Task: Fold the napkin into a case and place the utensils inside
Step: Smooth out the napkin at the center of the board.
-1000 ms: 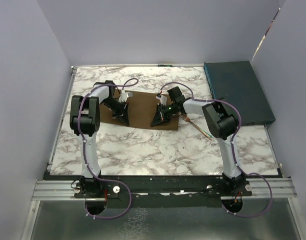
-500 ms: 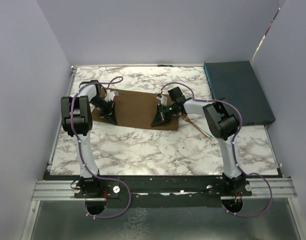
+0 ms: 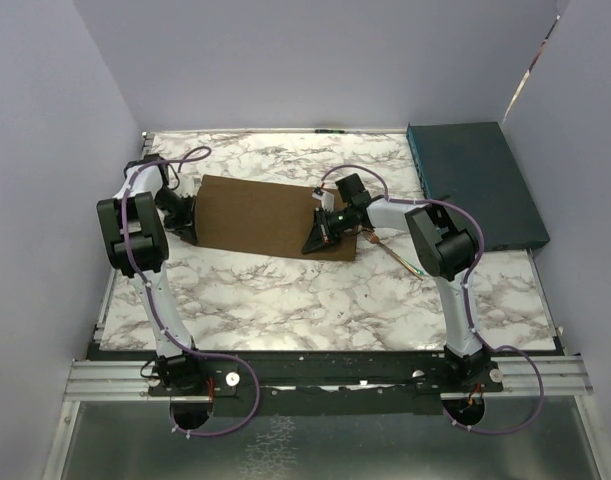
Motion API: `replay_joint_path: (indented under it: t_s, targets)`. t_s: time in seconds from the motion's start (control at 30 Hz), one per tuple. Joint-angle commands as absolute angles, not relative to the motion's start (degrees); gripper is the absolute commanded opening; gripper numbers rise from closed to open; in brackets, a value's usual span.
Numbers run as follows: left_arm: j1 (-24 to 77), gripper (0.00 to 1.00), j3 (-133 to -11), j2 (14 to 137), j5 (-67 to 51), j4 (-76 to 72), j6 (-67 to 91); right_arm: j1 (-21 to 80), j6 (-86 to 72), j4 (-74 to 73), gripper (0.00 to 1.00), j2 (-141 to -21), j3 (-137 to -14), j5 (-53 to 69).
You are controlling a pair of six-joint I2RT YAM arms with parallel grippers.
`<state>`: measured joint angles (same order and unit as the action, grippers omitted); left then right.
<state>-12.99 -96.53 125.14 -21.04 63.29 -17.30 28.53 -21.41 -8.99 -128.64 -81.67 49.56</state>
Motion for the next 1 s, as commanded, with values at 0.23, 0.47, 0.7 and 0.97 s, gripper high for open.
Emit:
replay_joint_path:
  t_s: [0.23,0.47,0.7,0.97]
  targets:
    - [-16.2,0.0,-98.1,118.5,-6.1,60.1,-22.7,28.0,-17.7,-15.7,0.01,-130.8,-78.9,41.3]
    - [-15.3,0.0,-100.6,115.8,-7.1,62.1,-23.0,28.0,-17.6,-16.1,0.01,-130.8,-79.7,41.7]
    - [-5.7,0.0,-96.4,111.3,-14.8,62.4,-20.1,28.0,-17.6,-16.6,0.01,-130.7,-80.5,41.9]
    - [2.5,0.0,-89.4,114.1,-9.2,52.2,-15.7,28.1,-18.5,-16.6,0.01,-130.7,-82.3,42.4]
